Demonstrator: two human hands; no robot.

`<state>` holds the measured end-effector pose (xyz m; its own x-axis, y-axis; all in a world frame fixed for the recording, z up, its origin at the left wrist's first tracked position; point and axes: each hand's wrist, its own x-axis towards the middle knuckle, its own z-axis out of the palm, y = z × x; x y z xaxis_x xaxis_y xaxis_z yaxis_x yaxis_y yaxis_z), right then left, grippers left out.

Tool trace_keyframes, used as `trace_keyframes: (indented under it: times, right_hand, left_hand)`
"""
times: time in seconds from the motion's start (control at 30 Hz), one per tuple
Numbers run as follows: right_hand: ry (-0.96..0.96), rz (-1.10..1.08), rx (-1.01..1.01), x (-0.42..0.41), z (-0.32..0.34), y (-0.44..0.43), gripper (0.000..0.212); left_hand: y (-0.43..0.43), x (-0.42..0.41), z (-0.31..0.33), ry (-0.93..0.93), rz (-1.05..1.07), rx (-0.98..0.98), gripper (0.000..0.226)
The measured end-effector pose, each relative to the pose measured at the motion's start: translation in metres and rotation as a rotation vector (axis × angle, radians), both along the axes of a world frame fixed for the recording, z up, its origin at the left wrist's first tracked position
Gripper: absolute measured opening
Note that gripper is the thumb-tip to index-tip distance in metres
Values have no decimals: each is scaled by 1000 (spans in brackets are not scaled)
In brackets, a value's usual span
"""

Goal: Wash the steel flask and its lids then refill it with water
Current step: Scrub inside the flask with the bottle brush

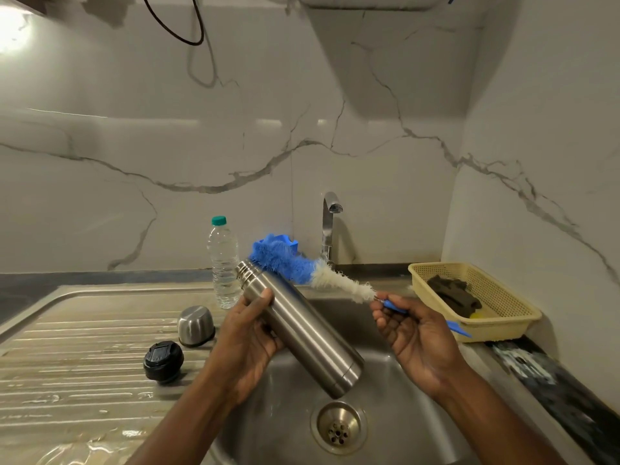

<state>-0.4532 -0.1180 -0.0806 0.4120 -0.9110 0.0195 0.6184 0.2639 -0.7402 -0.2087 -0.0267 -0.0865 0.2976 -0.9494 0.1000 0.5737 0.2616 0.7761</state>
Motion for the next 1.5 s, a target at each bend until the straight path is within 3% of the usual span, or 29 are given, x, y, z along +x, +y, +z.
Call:
trace_keyframes:
  times: [0.27, 0.57, 0.8, 1.0, 1.17, 1.33, 1.5]
  right_hand:
    - [34, -52, 8, -10, 1, -4, 20]
    - [82, -127, -29, -25, 2, -13, 24]
    - [119, -60, -79, -13, 1, -9, 19]
    - [161, -228, -130, -36, 4, -20, 25]
    - [178, -155, -139, -23, -1, -17, 25]
    - [120, -292, -114, -42, 7, -24, 35]
    - [168, -217, -145, -28, -2, -20, 28]
  left_hand:
    - [0, 10, 4, 132, 70, -36, 45]
    - [-1, 17, 7, 159, 118, -32, 53]
    - [-2, 13, 6, 152, 203, 21, 57]
    - [-3, 28, 11, 216, 301, -20, 34]
    - [-3, 24, 10, 217, 329, -20, 45]
    - [0, 36, 14, 232, 388, -74, 61]
    - [0, 32, 10, 240, 377, -62, 65]
